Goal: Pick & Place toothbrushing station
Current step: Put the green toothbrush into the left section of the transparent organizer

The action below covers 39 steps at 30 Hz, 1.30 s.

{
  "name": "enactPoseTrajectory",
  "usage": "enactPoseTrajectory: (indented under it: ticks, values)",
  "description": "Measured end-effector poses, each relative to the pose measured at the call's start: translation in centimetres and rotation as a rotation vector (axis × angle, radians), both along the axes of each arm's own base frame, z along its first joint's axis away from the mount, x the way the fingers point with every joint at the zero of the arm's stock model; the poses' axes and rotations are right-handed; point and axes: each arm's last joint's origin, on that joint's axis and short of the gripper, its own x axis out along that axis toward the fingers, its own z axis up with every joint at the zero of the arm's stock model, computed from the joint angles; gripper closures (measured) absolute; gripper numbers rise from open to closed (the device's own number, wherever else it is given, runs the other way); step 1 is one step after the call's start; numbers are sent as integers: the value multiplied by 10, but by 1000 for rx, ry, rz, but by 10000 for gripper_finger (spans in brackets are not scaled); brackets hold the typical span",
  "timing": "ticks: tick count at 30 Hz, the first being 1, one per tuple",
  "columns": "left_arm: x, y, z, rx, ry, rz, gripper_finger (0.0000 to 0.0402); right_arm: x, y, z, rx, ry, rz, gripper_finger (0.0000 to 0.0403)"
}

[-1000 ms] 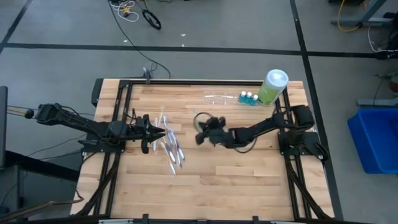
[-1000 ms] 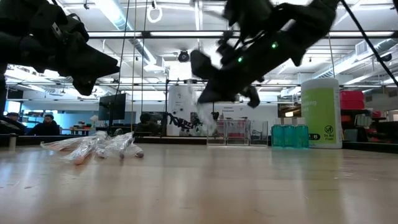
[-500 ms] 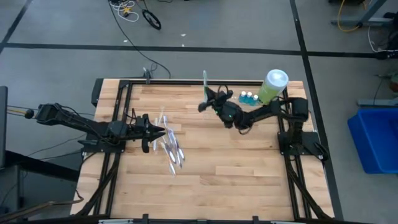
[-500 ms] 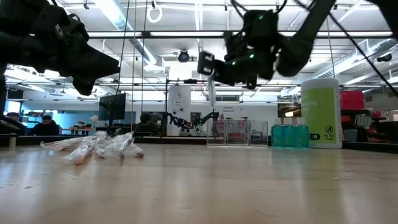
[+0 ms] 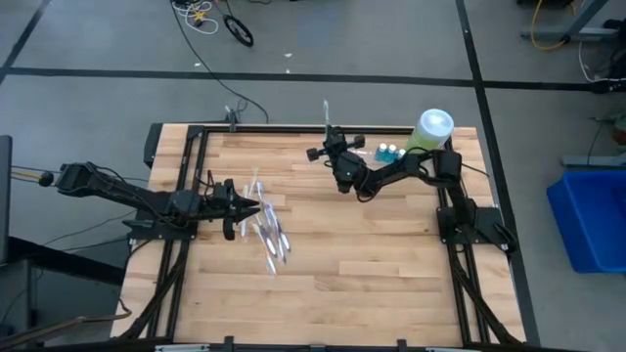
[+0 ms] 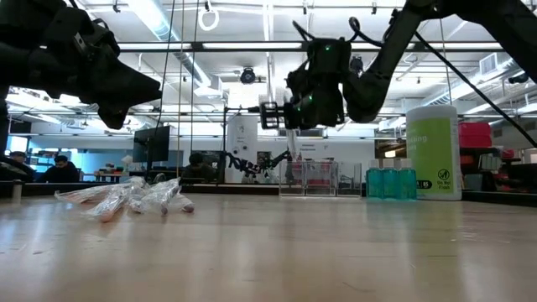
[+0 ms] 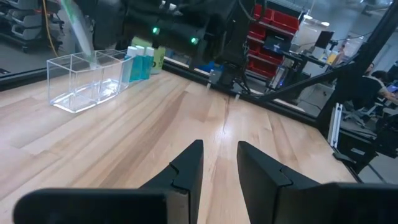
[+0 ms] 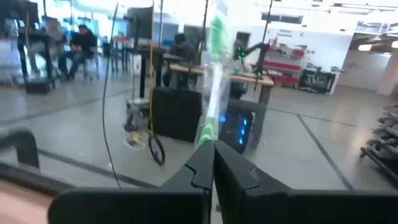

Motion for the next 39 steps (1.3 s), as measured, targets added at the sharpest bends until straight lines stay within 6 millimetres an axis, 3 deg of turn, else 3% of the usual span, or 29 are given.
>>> enactPoseTrajectory:
  ticks: [10, 19, 25, 32, 39]
  values:
    - [0, 0, 0, -9, -4, -1, 306, -3, -5, -25, 47, -27, -20, 386]
    - [0, 0, 0, -10, -5, -2, 306, 2, -6, -5, -2, -57, -4, 398]
    - [0, 0, 0, -10, -6, -2, 306, 3, -14, 5, -54, -35, 0, 382]
    - [0, 0, 0, -10, -6, -3, 306, -5, -30, -2, -40, -44, 22, 398]
    - [0, 0, 0, -9, -6, -3, 306, -4, -30, -10, 1, 0, 40, 378]
